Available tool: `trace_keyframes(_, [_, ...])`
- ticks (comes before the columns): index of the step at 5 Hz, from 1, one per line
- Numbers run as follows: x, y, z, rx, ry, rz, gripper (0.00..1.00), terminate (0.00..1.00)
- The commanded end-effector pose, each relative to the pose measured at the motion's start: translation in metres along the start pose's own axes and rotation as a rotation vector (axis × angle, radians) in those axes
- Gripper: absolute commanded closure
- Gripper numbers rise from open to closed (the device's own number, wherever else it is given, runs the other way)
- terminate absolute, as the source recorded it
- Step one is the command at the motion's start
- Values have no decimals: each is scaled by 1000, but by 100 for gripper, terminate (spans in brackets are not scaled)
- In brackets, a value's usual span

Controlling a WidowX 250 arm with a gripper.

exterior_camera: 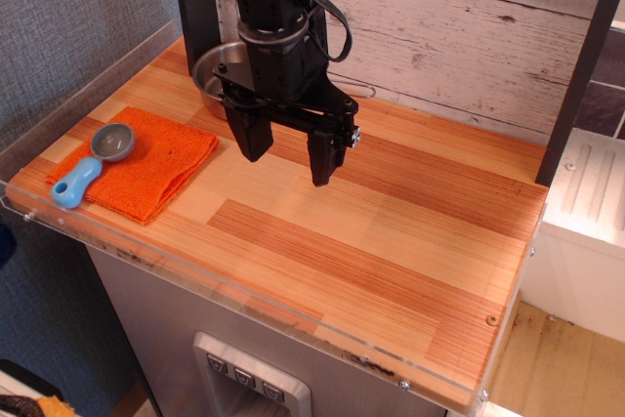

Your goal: Place the blue spoon on the back right corner of the table

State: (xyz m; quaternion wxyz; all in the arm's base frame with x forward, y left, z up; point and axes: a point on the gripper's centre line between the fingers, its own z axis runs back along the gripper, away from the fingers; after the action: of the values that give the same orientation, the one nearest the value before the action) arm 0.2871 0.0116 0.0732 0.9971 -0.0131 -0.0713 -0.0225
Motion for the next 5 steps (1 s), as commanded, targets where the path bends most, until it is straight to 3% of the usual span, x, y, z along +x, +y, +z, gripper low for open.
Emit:
trace_keyframes(1, [0, 0, 0, 0, 0, 0, 0, 0])
trace_keyframes(4, [-46, 120, 15, 44, 55, -33, 0, 0])
trace_keyframes(5, [-52, 143, 6, 52, 67, -41, 0, 0])
